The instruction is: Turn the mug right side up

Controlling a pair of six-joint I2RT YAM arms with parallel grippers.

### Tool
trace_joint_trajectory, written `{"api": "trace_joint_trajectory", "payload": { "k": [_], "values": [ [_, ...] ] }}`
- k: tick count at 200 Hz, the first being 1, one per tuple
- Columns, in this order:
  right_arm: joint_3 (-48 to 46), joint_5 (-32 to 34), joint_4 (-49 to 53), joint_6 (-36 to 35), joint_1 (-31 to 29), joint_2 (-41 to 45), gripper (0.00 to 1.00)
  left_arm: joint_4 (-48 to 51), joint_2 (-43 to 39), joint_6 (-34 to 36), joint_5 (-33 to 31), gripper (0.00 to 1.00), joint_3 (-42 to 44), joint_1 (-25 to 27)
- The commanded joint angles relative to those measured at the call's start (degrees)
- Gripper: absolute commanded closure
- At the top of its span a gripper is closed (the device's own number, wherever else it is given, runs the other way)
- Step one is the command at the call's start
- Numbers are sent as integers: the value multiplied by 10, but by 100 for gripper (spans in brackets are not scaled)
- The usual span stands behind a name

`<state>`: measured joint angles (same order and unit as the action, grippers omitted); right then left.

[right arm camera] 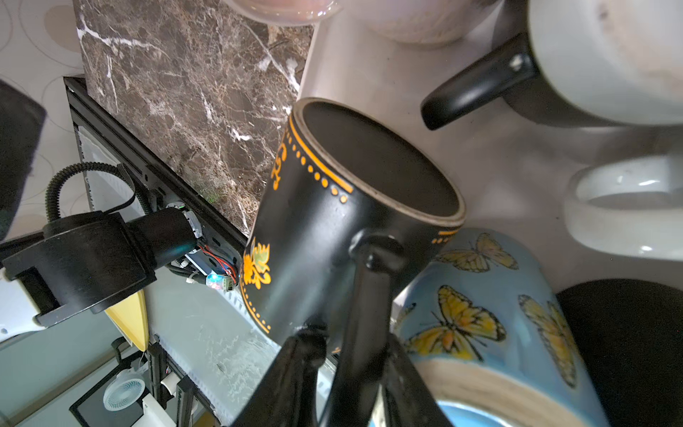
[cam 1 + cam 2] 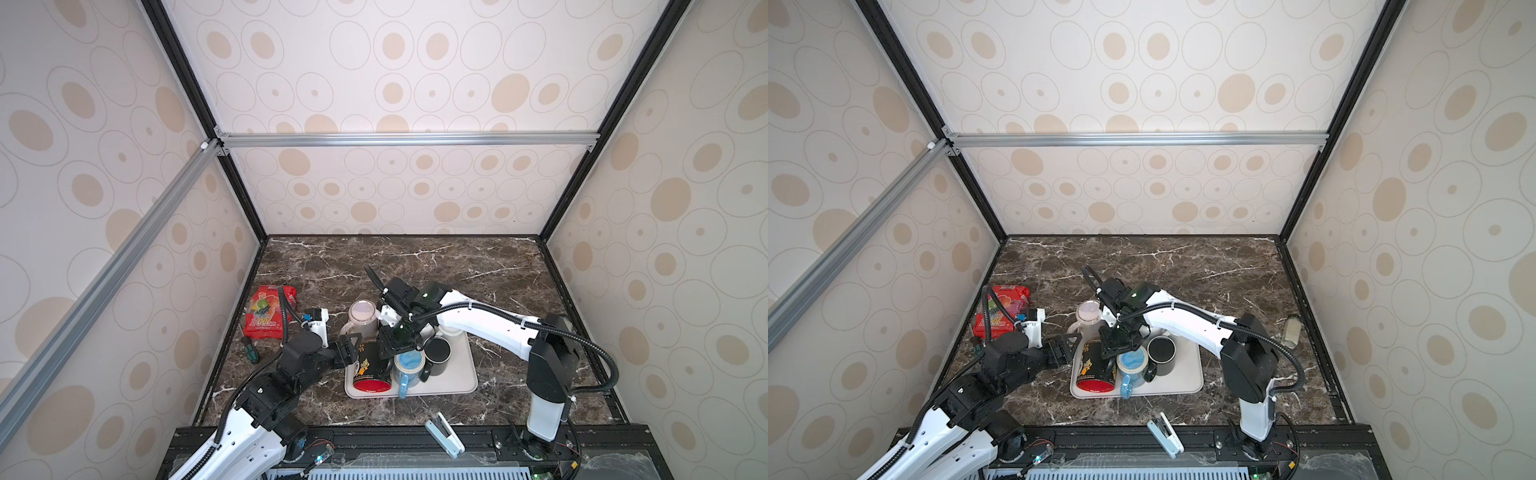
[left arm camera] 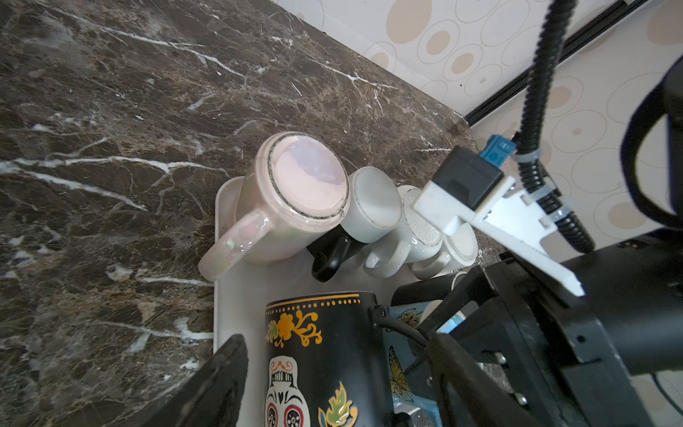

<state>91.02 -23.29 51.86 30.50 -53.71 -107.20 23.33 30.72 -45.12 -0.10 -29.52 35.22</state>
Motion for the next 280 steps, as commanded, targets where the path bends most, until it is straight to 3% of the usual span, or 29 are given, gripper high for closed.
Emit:
{"api": "trace_joint_trajectory", "payload": {
  "k": [1, 42, 91, 119, 141, 180, 223, 253, 280],
  "values": [
    [10, -3, 40, -10, -6, -21, 63, 8, -9, 12, -3, 22, -5, -6],
    [28, -4, 56, -18, -6, -41, 69, 12, -17, 14, -9, 22, 0, -7],
    [35, -9, 51, -11, -9, -37, 100, 10, -22, 16, -8, 21, 3, -10],
    [21, -12, 15, -3, -11, -18, 100, 8, -22, 16, -6, 21, 1, -11],
    [-36, -8, -99, 16, -21, 39, 100, 8, -23, 15, -6, 22, 2, -11],
    [-97, 122, -210, 13, -59, 105, 100, 5, -21, 11, -14, 22, 4, -12],
    [-221, 321, -374, 9, -120, 157, 100, -5, -17, 4, -19, 23, 17, -12],
    [-274, 475, -456, -1, -174, 155, 100, -11, -11, -1, -18, 24, 20, -12],
    [-285, 560, -473, 4, -211, 129, 100, -10, -13, -1, -24, 25, 23, -12]
  ]
}}
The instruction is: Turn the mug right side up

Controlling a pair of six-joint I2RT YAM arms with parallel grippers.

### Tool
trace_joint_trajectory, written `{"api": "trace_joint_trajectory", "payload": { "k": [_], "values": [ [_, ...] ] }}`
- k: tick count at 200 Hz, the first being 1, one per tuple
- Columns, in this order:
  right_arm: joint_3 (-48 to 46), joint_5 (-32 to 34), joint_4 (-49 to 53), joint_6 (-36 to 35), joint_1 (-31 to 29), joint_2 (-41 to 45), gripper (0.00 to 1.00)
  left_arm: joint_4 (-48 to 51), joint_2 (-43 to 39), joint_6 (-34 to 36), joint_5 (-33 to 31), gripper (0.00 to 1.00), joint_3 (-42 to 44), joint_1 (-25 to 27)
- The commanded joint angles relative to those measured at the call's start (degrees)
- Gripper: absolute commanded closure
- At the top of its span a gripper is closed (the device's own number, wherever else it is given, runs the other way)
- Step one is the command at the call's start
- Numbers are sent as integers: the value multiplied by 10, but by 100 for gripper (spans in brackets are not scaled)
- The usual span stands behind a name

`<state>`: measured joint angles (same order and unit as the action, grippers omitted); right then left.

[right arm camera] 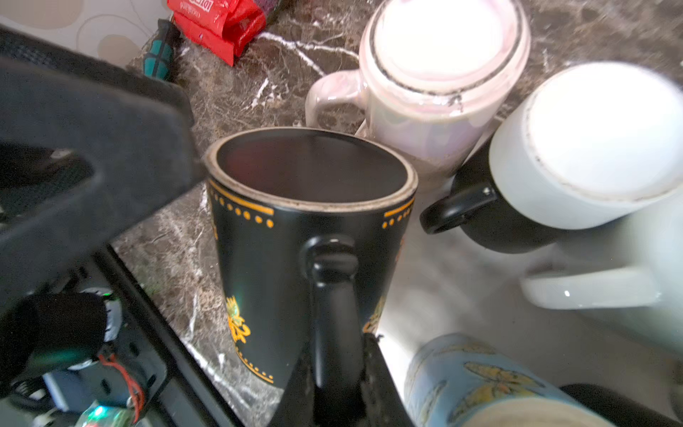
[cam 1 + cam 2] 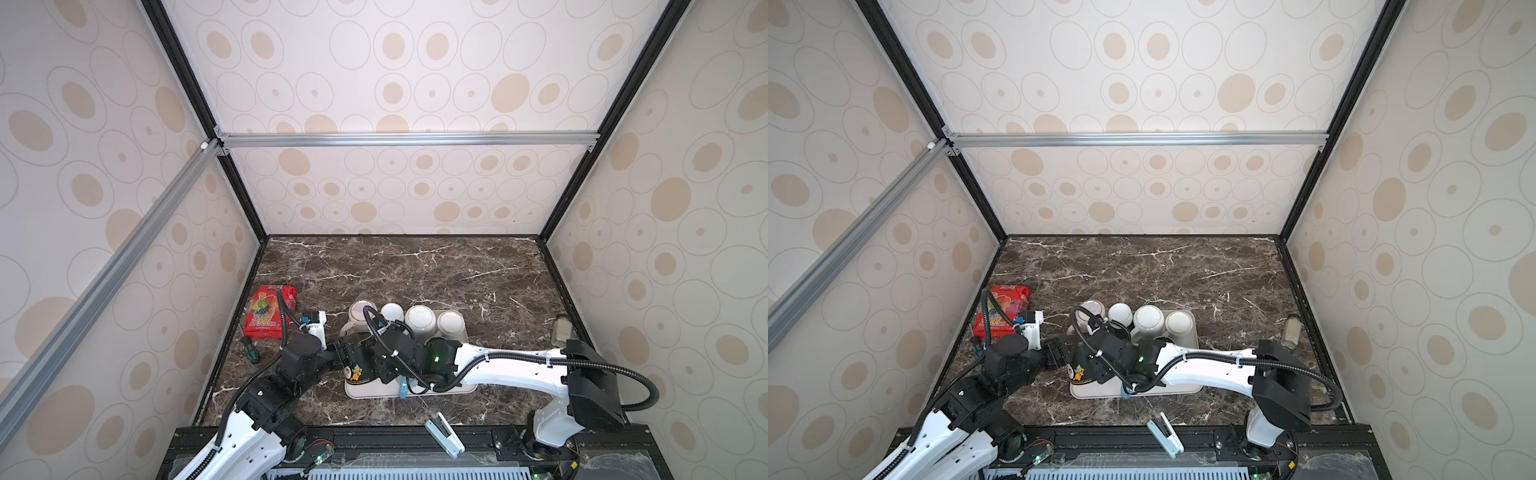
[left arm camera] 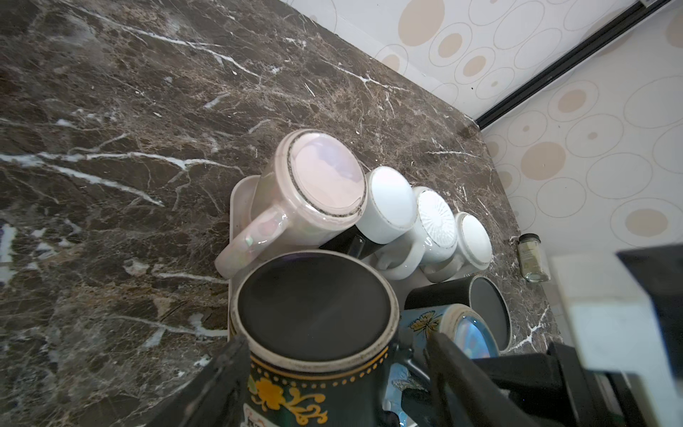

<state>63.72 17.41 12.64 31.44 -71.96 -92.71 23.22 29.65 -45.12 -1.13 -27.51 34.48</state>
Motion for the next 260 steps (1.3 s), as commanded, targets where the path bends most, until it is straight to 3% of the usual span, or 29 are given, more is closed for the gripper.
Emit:
{"api": "trace_joint_trajectory", "payload": {
  "k": [1, 34, 61, 85, 132, 154, 179, 192, 230, 260],
  "values": [
    [-14, 160, -84, -6, -31, -18, 100, -8, -3, -1, -13, 25, 3, -5],
    [-4, 245, -88, -7, -77, -69, 100, -4, -13, -2, -17, 25, 6, -5],
    [71, 321, 70, 98, -94, -142, 100, 2, -32, -8, -20, 25, 14, -4],
    [81, 304, 119, 154, -100, -165, 100, 3, -49, -15, -15, 25, 25, -3],
    [42, 272, 63, 139, -130, -144, 99, 0, -41, -16, -5, 25, 26, -4],
    [62, 267, 87, 132, -145, -154, 82, -5, -38, -12, -2, 24, 27, -3],
    [84, 259, 112, 127, -162, -168, 54, -7, -38, -11, 0, 23, 29, -4],
    [90, 248, 113, 121, -165, -172, 47, -6, -41, -12, -2, 23, 29, -4],
    [85, 227, 102, 98, -176, -165, 39, -6, -44, -11, -1, 22, 28, -4],
    [20, 194, -4, 20, -183, -100, 37, -3, -50, -22, -1, 23, 34, -3]
  ]
}}
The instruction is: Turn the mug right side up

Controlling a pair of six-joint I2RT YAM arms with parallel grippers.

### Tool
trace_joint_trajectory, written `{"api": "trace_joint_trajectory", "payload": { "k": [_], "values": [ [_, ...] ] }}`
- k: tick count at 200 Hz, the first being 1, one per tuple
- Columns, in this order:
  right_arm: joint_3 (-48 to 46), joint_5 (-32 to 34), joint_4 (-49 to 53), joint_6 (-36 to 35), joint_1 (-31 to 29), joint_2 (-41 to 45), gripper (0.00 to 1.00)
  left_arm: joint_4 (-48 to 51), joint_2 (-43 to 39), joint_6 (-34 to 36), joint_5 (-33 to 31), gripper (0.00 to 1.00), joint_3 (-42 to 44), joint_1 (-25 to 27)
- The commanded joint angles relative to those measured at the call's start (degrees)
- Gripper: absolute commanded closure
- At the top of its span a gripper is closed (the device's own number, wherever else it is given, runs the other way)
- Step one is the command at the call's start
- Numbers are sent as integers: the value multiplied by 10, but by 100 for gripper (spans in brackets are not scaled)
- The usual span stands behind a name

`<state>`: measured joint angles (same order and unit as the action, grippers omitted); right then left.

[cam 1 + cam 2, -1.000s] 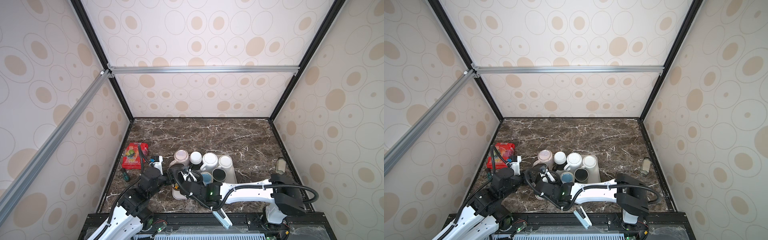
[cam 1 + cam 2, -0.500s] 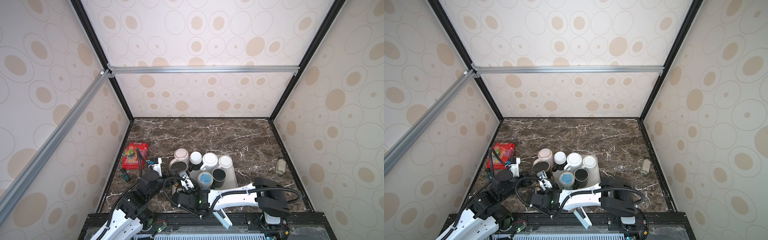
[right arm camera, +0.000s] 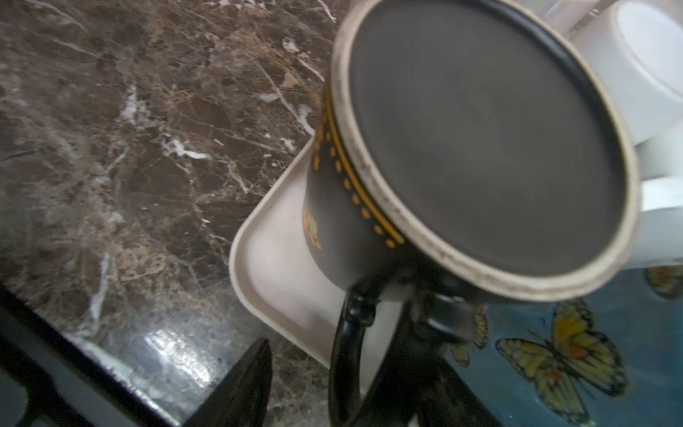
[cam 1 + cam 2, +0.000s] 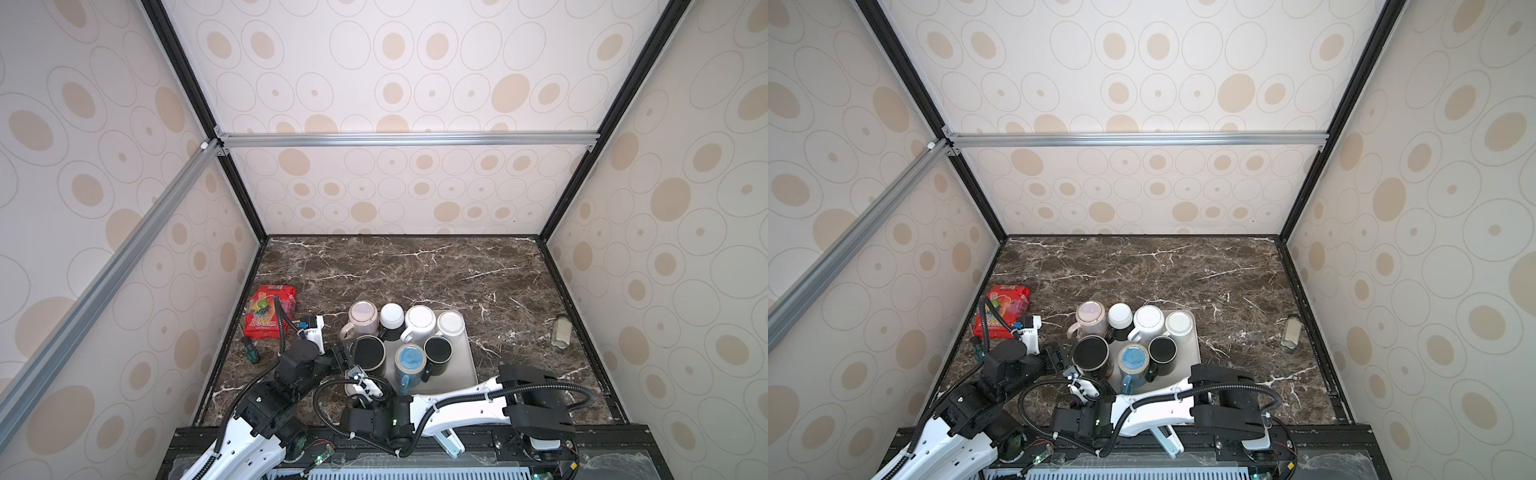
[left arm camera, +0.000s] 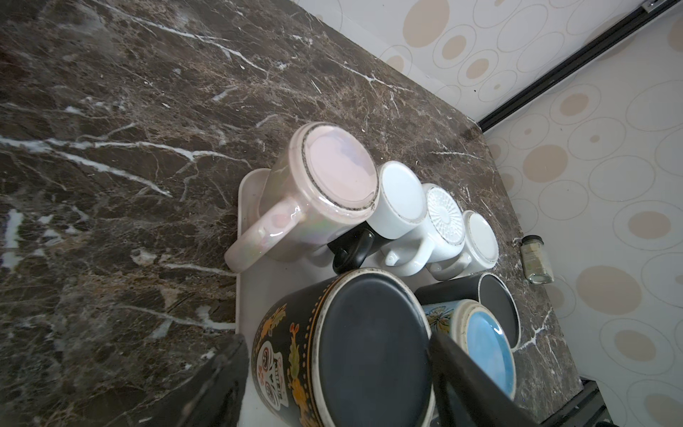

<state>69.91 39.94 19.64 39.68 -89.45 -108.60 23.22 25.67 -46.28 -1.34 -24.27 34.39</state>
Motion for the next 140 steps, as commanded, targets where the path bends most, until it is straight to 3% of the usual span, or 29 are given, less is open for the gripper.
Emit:
{"api": "trace_joint_trajectory", "payload": {
  "k": [1, 24, 67, 90, 111, 140],
  "values": [
    [-45, -32, -77, -66, -8, 62, 37, -2, -11, -10, 1, 23, 2, -3],
    [-56, -48, -77, -109, -8, 124, 33, 8, -18, -14, -10, 22, -7, -3],
    [-7, -6, 65, -116, -5, 224, 32, 33, 2, 4, -14, 21, -53, -2],
    [44, 19, 180, -62, 35, 256, 33, 59, 26, 7, -7, 22, -69, 4],
    [100, 16, 293, -1, 94, 263, 34, 87, 44, -10, -13, 25, -84, 33],
    [83, 7, 267, -20, 131, 304, 34, 160, 53, -59, -91, 26, -112, 111]
  ]
}}
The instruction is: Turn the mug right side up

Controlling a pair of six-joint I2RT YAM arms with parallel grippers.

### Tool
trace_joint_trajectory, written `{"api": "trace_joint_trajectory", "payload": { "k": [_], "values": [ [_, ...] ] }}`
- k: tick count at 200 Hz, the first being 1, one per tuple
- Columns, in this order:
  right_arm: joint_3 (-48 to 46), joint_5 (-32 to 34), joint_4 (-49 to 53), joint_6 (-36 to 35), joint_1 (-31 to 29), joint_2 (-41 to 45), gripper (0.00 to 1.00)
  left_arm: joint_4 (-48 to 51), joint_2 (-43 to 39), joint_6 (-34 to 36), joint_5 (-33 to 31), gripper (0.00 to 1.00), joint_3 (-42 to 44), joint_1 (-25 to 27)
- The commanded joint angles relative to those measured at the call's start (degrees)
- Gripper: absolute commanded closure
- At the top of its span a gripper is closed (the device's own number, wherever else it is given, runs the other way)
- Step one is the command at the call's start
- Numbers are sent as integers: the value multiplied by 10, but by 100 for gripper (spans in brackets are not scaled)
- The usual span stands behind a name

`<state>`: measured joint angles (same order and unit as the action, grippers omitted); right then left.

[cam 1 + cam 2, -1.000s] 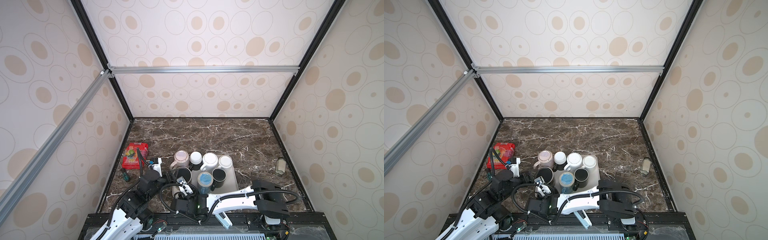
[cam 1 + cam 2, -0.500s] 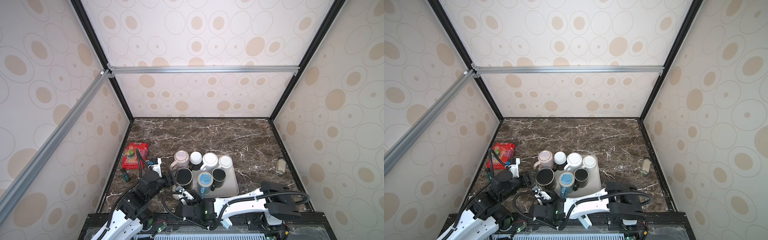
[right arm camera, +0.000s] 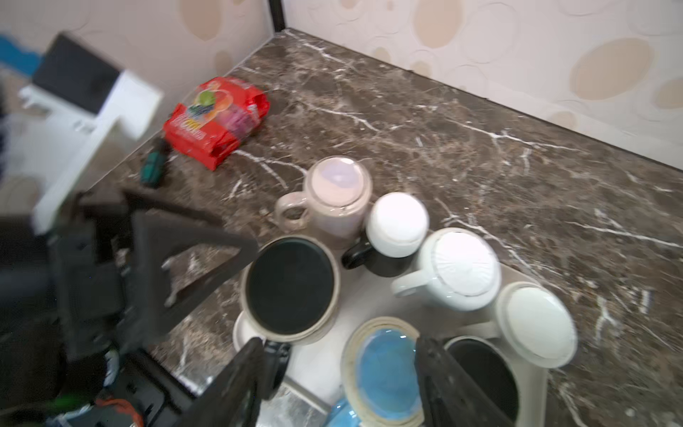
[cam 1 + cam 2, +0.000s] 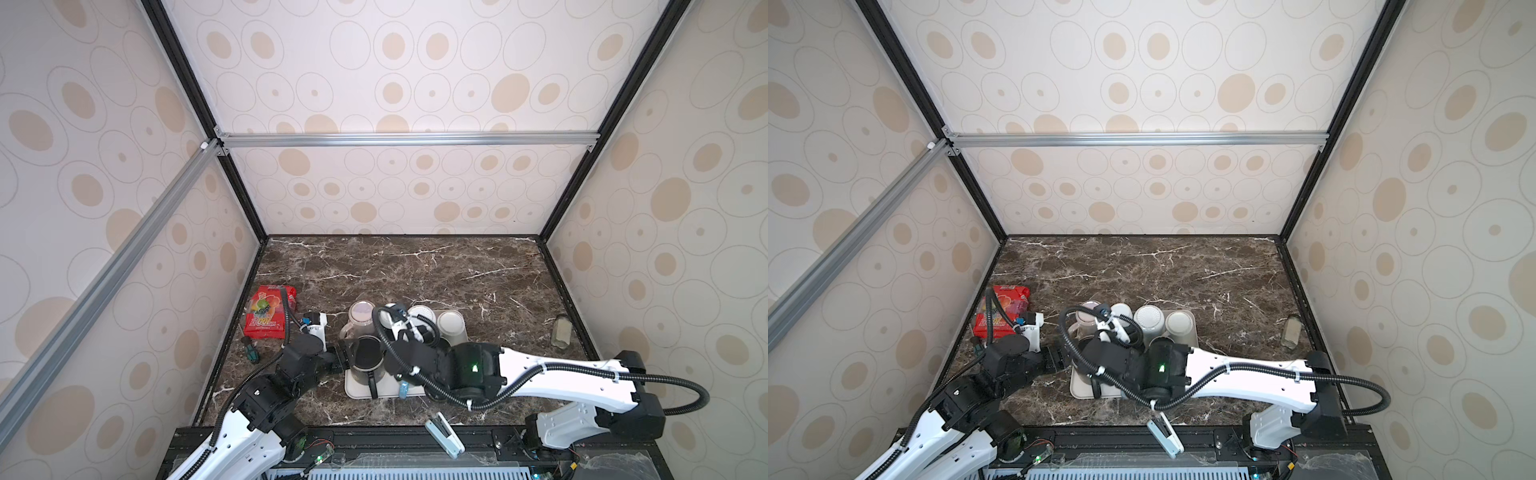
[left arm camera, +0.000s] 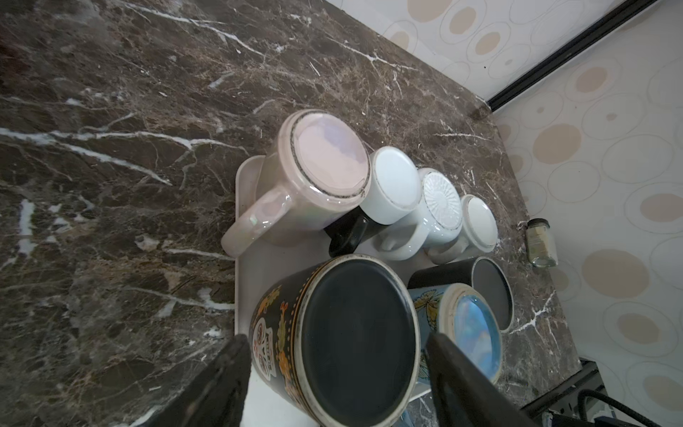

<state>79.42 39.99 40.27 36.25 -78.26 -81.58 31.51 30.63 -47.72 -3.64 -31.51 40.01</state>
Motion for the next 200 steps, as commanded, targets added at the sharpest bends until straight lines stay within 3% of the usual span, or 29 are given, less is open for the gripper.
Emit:
{"api": "trace_joint_trajectory", "payload": {
  "k": [1, 54, 90, 170, 200],
  "values": [
    [-14, 5, 59, 13, 20, 36, 34, 81, 4, -46, -71, 25, -40, 58],
    [-73, -34, 4, -21, 71, 84, 36, 128, 31, -167, -125, 25, -45, 199],
    [-110, -60, -27, -23, 90, 100, 37, 107, 108, -223, -164, 24, -47, 294],
    [-171, -115, -78, -30, 129, 125, 38, 1, 221, -202, -142, 25, -19, 297],
    [-169, -132, -83, -33, 134, 114, 38, 22, 263, -208, -145, 30, -14, 292]
  ]
}}
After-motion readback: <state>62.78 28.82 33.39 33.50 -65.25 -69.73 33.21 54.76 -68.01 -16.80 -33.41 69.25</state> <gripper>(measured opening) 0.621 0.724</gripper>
